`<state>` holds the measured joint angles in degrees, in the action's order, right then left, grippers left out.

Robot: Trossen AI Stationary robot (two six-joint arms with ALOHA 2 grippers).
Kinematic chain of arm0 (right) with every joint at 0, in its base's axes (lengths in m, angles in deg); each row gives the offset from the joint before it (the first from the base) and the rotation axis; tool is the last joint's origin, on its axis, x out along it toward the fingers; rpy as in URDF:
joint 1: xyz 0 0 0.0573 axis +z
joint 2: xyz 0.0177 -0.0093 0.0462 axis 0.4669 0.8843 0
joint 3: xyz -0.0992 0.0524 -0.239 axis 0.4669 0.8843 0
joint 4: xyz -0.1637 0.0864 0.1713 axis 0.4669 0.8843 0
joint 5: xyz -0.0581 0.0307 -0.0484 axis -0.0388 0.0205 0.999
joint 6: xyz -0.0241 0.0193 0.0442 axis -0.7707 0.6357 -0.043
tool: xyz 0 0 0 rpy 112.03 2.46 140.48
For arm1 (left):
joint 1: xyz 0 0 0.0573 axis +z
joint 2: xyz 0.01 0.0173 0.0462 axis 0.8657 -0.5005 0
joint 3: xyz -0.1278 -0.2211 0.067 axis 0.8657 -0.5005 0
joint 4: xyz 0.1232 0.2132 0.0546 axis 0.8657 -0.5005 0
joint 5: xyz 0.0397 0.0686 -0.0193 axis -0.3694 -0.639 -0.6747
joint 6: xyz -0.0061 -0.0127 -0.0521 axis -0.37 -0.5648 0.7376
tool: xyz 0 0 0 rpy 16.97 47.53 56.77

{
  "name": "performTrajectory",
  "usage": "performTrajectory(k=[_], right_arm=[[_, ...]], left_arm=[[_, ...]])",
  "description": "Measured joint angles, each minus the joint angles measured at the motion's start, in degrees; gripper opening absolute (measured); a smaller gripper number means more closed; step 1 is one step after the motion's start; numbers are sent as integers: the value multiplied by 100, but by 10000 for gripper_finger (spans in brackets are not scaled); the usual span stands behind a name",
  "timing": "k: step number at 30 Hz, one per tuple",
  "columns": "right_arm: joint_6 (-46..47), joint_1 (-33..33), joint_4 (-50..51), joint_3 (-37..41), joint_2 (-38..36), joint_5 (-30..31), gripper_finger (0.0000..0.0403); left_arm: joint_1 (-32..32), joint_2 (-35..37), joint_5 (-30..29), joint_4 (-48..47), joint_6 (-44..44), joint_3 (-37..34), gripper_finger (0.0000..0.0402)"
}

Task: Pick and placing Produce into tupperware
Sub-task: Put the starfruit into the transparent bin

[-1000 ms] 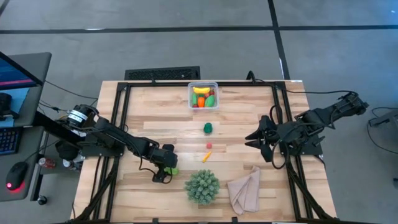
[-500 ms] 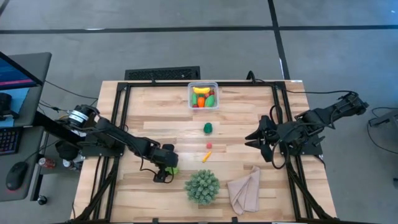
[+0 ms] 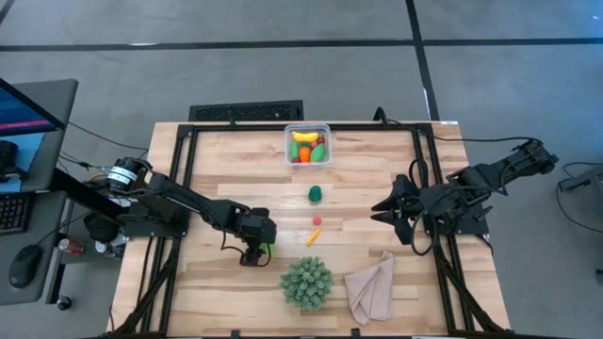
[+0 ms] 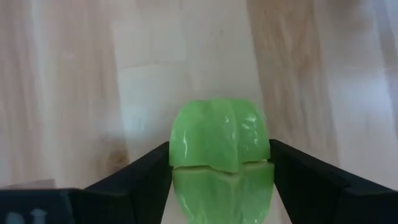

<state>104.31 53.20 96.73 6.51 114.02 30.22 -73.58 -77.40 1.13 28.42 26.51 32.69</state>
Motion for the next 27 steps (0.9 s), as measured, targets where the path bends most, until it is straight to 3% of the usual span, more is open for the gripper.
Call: performTrajectory(k=[10, 27], right_arm=[[71, 92, 0, 0, 0, -33, 118], [29, 92, 2, 0, 0, -50, 118]], left_arm=[[119, 15, 13, 8, -50, 2, 224], [129, 28, 39, -172, 55, 28, 227]])
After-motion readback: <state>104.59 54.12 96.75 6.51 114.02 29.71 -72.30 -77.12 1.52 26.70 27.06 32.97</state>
